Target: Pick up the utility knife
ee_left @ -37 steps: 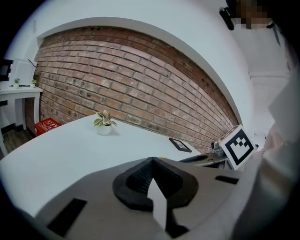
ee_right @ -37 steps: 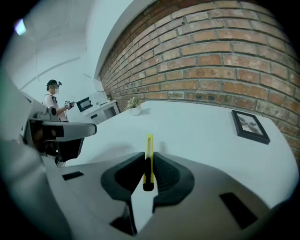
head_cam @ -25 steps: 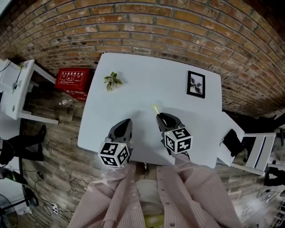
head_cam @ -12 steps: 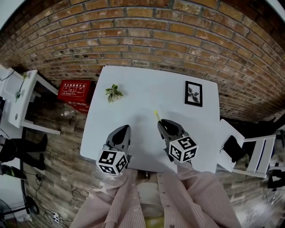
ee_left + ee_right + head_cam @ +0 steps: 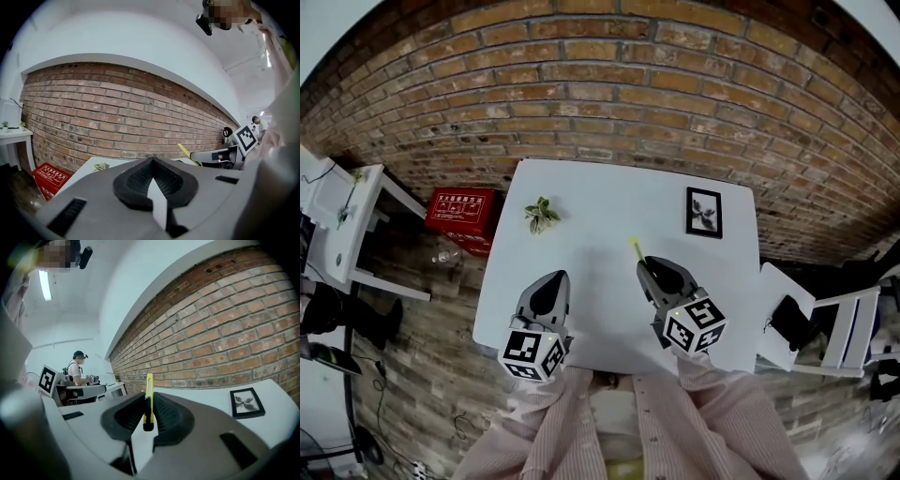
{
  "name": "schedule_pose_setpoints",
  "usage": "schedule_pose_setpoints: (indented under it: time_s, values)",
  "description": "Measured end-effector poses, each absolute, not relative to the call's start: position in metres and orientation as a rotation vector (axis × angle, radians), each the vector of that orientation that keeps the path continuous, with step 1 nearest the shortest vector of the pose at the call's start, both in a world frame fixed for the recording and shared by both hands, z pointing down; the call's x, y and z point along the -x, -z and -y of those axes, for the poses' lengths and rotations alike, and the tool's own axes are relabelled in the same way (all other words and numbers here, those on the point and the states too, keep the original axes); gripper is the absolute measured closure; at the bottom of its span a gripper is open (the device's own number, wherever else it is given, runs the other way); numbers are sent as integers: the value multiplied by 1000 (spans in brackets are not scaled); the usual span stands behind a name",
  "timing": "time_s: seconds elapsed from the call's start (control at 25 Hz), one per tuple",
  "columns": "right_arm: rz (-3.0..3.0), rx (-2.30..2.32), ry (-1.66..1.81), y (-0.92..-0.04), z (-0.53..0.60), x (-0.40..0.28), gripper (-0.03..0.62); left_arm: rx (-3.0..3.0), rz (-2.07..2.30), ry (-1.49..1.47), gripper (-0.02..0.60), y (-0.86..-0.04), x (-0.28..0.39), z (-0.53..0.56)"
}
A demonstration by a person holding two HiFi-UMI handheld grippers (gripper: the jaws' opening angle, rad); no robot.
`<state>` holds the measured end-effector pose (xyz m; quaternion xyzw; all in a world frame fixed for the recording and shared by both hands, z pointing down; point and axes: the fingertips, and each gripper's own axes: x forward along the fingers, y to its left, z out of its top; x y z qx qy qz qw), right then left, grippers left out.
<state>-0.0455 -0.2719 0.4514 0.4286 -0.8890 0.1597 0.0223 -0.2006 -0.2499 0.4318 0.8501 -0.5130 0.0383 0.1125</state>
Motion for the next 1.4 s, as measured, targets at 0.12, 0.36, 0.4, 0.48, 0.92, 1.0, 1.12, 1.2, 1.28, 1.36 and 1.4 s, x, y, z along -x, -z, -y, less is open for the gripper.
schedule_pose_setpoints:
  time_s: [0.12,0.36,0.4,0.48,0.92,1.0,1.12,1.2,1.28,1.36,1.4]
  values:
    - [2772,-1348,-469,-439,272,41,536,-2508,1538,-99,590,-420,204,251]
    - [2803,-1389,-402,-417,271,30,536,-2527,1590,-64,589,-399,211,250]
    - [2810,-1396,-393,-413,271,29,535,-2531,1596,-60,589,-397,212,250]
    - [2823,-1410,-379,-406,270,27,536,-2536,1606,-52,591,-392,213,249]
    - [2856,-1503,-287,-370,265,8,536,-2567,1666,-13,589,-365,220,247]
    - [2858,-1520,-270,-365,264,3,536,-2574,1676,-14,590,-359,221,246]
    - [2863,-1540,-237,-358,263,-2,537,-2584,1692,-10,589,-354,222,245]
    - [2863,-1555,-214,-354,262,-5,537,-2589,1698,-6,589,-352,223,245]
    - [2864,-1568,-198,-351,262,-6,537,-2591,1701,-5,591,-351,224,246]
    - [2864,-1575,-189,-349,262,-7,537,-2590,1704,-5,590,-350,225,246]
    - [2863,-1577,-187,-349,262,-8,537,-2589,1706,-5,590,-350,225,247]
